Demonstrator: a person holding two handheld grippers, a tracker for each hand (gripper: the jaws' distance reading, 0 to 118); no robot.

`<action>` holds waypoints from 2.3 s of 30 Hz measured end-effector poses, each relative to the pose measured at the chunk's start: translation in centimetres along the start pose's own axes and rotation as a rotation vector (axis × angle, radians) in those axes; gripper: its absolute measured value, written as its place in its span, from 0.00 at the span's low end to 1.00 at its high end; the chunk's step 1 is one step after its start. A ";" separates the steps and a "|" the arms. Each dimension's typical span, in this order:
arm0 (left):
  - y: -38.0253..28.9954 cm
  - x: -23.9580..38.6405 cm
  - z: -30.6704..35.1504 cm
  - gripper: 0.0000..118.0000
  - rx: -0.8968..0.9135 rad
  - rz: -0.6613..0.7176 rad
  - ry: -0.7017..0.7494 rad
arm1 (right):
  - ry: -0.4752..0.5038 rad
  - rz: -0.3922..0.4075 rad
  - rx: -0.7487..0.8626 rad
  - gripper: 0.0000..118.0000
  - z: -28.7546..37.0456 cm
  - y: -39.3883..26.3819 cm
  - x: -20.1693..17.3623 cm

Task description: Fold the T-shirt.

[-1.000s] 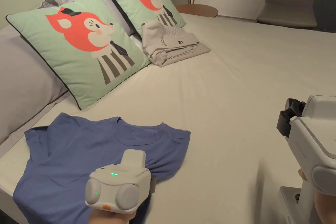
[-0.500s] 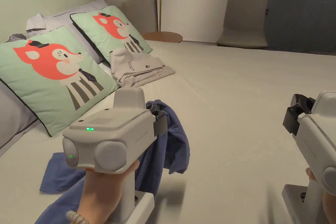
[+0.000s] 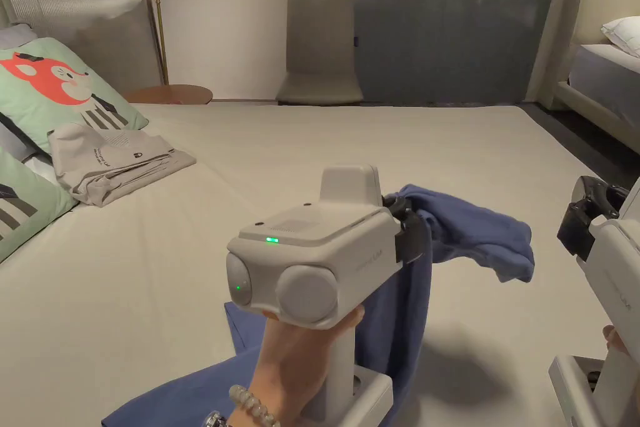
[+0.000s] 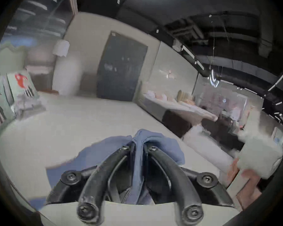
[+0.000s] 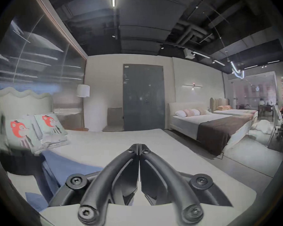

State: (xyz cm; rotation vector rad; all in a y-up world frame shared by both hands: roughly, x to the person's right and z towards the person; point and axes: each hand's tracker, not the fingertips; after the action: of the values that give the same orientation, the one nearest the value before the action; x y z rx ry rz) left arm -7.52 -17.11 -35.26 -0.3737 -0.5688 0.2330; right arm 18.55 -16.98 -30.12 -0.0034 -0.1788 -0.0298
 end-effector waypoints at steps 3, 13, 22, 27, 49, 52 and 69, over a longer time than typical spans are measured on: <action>-5.2 -1.0 -3.5 0.05 -0.161 0.040 0.047 | -0.030 0.001 -0.020 0.01 0.5 -0.7 1.6; -17.0 -4.2 -7.8 0.05 -0.511 0.095 0.144 | -0.014 0.008 -0.091 0.01 0.2 -3.4 1.1; -7.7 -5.0 0.4 0.93 -0.144 -0.048 0.174 | 0.021 0.013 -0.069 0.01 -0.1 -3.0 -0.3; -1.7 -7.5 8.3 0.92 0.154 -0.124 0.412 | 0.033 0.009 -0.046 0.01 0.1 -2.6 -1.1; -3.3 -16.3 13.8 0.10 0.036 0.012 0.680 | 0.095 0.025 -0.055 0.01 0.0 -3.3 -4.0; -7.2 -18.7 12.1 0.87 -0.161 0.104 0.678 | 0.101 0.027 -0.077 0.01 -0.1 -4.0 -4.0; -14.7 -22.0 9.6 0.02 -0.338 0.250 0.711 | 0.074 0.061 -0.254 0.01 -1.3 -7.8 -3.0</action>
State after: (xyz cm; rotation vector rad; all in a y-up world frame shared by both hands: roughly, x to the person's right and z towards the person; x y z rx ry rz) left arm -29.24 -34.66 -32.40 -0.8137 0.1480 0.2255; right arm 15.61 -24.69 -31.96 -0.2612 -0.0996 0.0087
